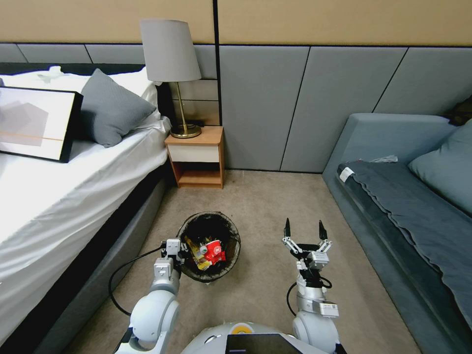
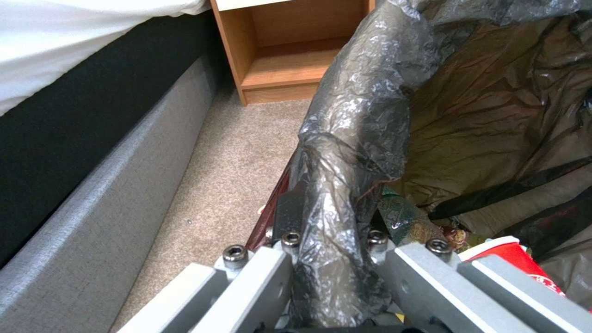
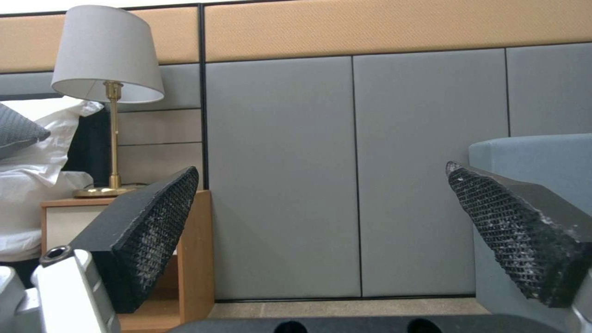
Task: Pick up the trash bin, then pick up the garbage from the floor and place it into the trash bin.
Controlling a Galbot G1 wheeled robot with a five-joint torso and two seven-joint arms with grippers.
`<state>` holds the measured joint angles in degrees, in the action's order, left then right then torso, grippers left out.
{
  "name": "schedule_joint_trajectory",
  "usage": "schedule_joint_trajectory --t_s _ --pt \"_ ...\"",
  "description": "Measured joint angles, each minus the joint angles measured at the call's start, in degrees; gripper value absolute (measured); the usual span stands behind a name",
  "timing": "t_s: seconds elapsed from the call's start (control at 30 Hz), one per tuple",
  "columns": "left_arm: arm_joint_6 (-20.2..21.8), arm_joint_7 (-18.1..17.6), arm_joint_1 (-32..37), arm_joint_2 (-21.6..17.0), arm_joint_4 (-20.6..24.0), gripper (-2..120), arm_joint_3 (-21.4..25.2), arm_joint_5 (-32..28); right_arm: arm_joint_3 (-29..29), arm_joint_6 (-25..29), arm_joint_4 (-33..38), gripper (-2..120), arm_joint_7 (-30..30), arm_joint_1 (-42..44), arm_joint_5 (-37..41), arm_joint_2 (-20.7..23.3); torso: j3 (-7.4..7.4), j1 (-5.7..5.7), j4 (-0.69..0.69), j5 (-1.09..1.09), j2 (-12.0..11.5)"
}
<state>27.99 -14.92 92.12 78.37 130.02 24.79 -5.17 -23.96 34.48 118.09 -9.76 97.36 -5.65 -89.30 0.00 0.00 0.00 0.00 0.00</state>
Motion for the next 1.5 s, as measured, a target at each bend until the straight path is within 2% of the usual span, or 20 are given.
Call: schedule_joint_trajectory --t_s 0.7,1.5 --pt "-0.1 0.9 -0.5 -0.3 -0.5 0 -0.2 -1.0 0.0 -1.3 -0.1 100 1.6 -1.8 1.4 0.9 0.00 0.00 -0.01 0.00 0.0" --pt "-1.2 1.2 0.4 -0.1 0.8 0 0.0 -0.1 -1.5 -3.7 1.6 100 1.8 -3.9 3.2 4.1 0.00 0.00 0.01 0.00 0.0"
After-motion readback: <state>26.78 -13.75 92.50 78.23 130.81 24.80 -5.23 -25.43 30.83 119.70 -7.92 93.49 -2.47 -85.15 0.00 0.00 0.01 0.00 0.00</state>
